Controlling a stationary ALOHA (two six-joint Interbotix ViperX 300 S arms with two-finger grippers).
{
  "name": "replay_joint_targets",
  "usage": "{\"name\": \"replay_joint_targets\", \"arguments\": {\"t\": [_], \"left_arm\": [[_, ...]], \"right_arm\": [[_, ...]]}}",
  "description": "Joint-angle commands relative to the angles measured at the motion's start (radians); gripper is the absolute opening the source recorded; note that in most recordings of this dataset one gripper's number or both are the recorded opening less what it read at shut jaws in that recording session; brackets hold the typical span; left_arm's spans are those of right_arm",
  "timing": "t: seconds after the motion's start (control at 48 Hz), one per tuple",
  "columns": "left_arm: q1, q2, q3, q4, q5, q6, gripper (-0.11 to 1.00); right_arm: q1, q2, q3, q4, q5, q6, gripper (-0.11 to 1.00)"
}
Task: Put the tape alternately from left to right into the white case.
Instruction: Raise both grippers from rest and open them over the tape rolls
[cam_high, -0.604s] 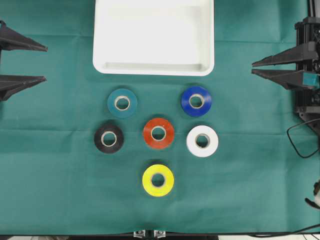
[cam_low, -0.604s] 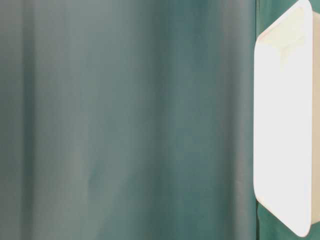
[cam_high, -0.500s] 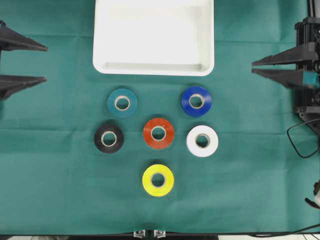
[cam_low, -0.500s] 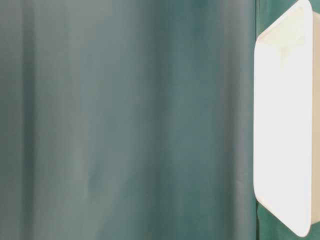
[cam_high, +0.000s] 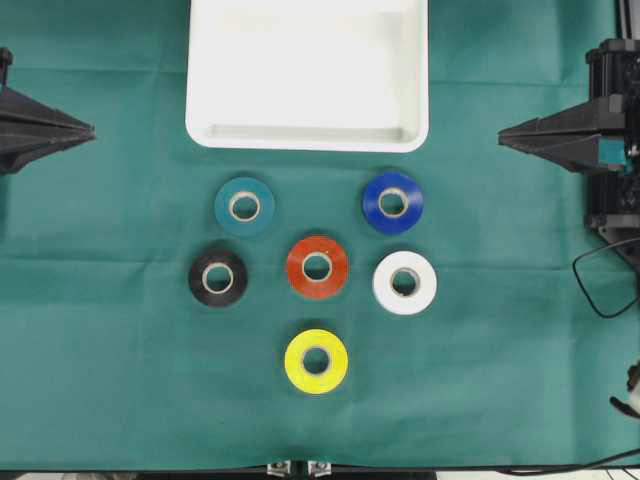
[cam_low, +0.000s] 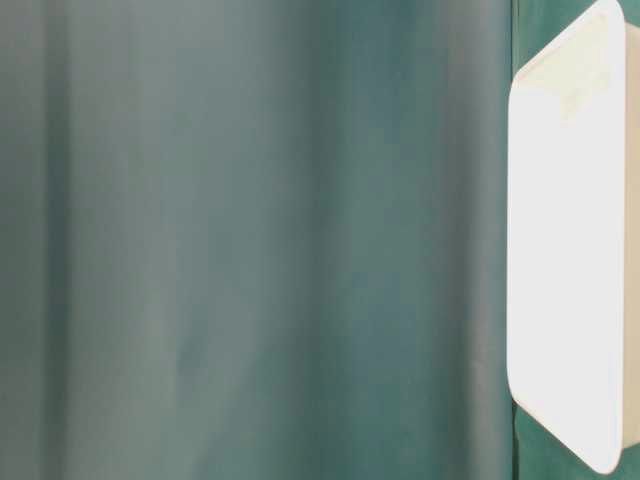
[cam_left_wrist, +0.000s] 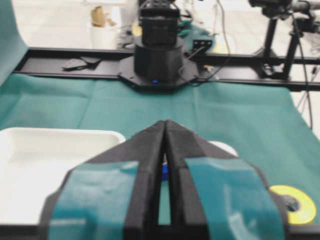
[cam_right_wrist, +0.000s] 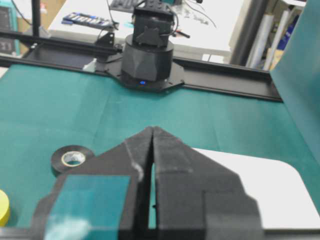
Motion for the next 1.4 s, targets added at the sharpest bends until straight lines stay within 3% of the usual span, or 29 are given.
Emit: {"name": "replay_joint_targets", "arguments": {"t": [0.0, 0.125, 0.229, 0.312, 0.417, 0.458, 0.5, 0.542, 0.833, 1.187, 1.375], "left_arm": [[0.0, 0.014, -0.012, -0.003, -0.008, -0.002, -0.09], [0.0, 0.031, -0.011, -0.003, 0.0, 0.0, 0.01], [0.0, 0.044, -0.011, -0.003, 0.006, 0.003, 0.22], [0.0, 0.048, -0.011, -0.003, 0.006, 0.003, 0.44], [0.0, 0.049, -0.011, -0.003, 0.006, 0.005, 0.75], [0.0, 0.048, -0.011, -0.002, 0.006, 0.005, 0.81], [0.0, 0.049, -0.011, -0.003, 0.006, 0.005, 0.81], [0.0, 0.049, -0.011, -0.002, 0.008, 0.005, 0.8], [0.0, 0.061, -0.028, -0.005, 0.078, 0.002, 0.81], [0.005, 0.199, -0.114, -0.009, 0.198, -0.006, 0.8], [0.005, 0.288, -0.169, -0.011, 0.295, -0.057, 0.8]], "right_arm": [[-0.008, 0.006, -0.011, 0.0, -0.006, 0.003, -0.02], [-0.008, 0.006, -0.005, 0.0, -0.009, 0.002, -0.02], [-0.011, 0.008, -0.002, 0.0, -0.009, 0.002, 0.05], [-0.014, 0.009, 0.0, 0.0, -0.009, 0.002, 0.21], [-0.023, 0.014, 0.0, 0.0, -0.008, 0.002, 0.5], [-0.028, 0.015, 0.0, 0.0, -0.006, 0.002, 0.62], [-0.031, 0.018, 0.0, 0.0, -0.005, 0.003, 0.75], [-0.032, 0.021, 0.002, 0.0, -0.005, 0.003, 0.77], [-0.034, 0.06, -0.018, 0.0, 0.026, 0.028, 0.77], [-0.034, 0.178, -0.127, 0.0, 0.229, 0.109, 0.77], [-0.034, 0.235, -0.178, 0.0, 0.318, 0.132, 0.77]]}}
